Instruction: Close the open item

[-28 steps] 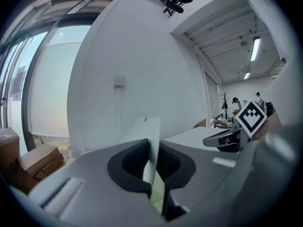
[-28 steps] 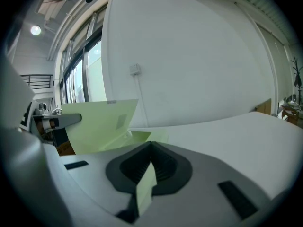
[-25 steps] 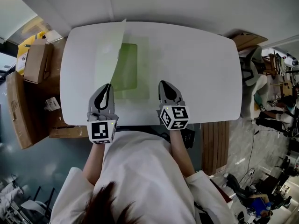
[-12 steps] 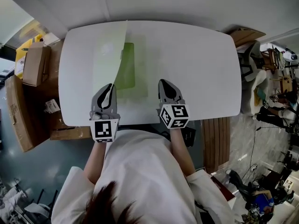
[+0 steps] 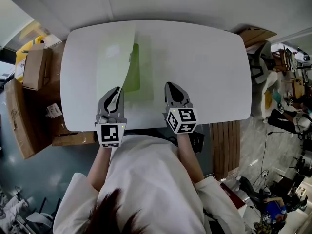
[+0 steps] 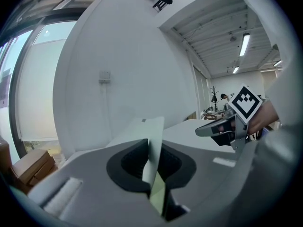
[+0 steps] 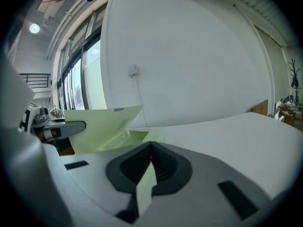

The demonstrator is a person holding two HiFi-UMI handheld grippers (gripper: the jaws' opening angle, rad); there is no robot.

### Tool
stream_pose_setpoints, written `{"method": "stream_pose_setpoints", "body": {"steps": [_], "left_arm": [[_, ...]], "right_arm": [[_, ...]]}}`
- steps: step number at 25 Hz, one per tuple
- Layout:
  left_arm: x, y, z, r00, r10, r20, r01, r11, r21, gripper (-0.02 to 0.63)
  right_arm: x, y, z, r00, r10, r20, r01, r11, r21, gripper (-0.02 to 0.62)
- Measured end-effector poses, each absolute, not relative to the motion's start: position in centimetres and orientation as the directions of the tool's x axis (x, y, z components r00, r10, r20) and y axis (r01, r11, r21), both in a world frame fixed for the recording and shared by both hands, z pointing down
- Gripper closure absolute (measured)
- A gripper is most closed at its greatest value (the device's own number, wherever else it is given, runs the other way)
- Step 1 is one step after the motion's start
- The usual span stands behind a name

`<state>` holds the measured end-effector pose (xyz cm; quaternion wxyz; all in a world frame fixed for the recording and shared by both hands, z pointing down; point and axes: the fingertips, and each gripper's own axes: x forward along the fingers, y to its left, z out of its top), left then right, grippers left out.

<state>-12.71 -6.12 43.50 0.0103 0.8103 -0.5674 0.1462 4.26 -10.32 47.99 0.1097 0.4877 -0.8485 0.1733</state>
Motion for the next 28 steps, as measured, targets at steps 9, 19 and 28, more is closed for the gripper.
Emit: {"method": "stream_pose_setpoints", "body": {"steps": [9,19,28], "left_arm": [[-12.0,-5.9,44.2,0.335,-0.903,0.268,-0.908,-0.385,-0.163,0.588],[-10.7,-5.8,45.5,0.364,-0.881,0.302,-0.886,-0.428,-0.181,0.581],[-9.9,-5.7,46.3,0.377,-0.866,0.328,-0.867,-0.455,-0.205,0.58]], "right_arm": [[4.4,-10.2,48.0,-0.497,-0.792,0.356,-0.868,0.462,-0.185,0.592],[4.5,-10.1,48.0,-0.491,-0.794,0.358,-0.871,0.457,-0.181,0.591],[4.7,-10.2,48.0,-0.487,-0.797,0.357,-0.873,0.452,-0.182,0.591]]}}
